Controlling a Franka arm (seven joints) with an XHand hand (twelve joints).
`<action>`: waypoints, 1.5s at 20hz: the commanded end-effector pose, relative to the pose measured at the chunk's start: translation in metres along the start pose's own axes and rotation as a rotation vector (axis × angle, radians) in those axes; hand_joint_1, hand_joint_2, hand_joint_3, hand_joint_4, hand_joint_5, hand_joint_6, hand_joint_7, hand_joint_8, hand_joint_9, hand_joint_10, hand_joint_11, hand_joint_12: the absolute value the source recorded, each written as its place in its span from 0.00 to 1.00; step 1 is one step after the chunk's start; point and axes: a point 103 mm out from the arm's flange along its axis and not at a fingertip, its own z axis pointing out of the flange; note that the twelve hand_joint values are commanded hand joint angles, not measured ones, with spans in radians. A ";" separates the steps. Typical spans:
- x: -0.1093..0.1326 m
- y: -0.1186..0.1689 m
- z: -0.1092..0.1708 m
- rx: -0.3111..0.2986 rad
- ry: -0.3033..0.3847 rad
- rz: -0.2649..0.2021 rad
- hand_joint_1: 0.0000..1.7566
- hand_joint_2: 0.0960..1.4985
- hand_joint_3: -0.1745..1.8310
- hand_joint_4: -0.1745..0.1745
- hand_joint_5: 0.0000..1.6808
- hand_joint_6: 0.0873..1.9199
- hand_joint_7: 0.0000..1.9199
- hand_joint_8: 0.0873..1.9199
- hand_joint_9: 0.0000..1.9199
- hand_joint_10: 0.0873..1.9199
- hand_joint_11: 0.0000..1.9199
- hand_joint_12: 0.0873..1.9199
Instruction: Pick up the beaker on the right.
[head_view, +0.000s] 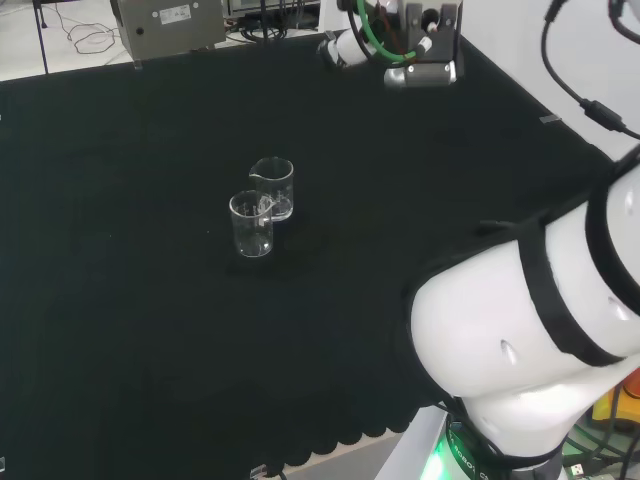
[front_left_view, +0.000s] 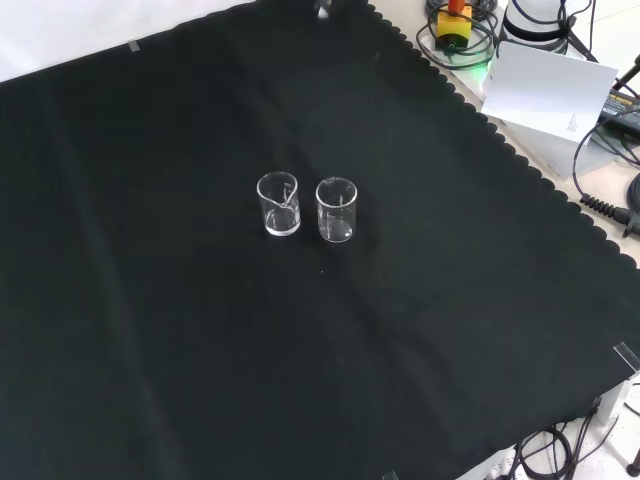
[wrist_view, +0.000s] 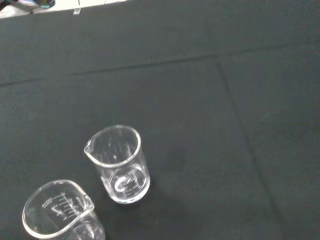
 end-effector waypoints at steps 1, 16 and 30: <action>-0.016 0.062 0.068 0.069 0.118 -0.047 0.41 0.55 0.18 0.38 0.26 0.00 0.12 0.30 0.21 0.32 0.04 0.71; -0.011 0.117 0.152 0.136 0.246 -0.146 0.46 0.34 0.37 0.38 0.24 0.00 0.08 0.30 0.16 0.31 0.00 0.71; -0.010 0.136 0.190 0.149 0.364 -0.210 0.48 0.32 0.37 0.37 0.27 0.00 0.10 0.31 0.18 0.32 0.00 0.72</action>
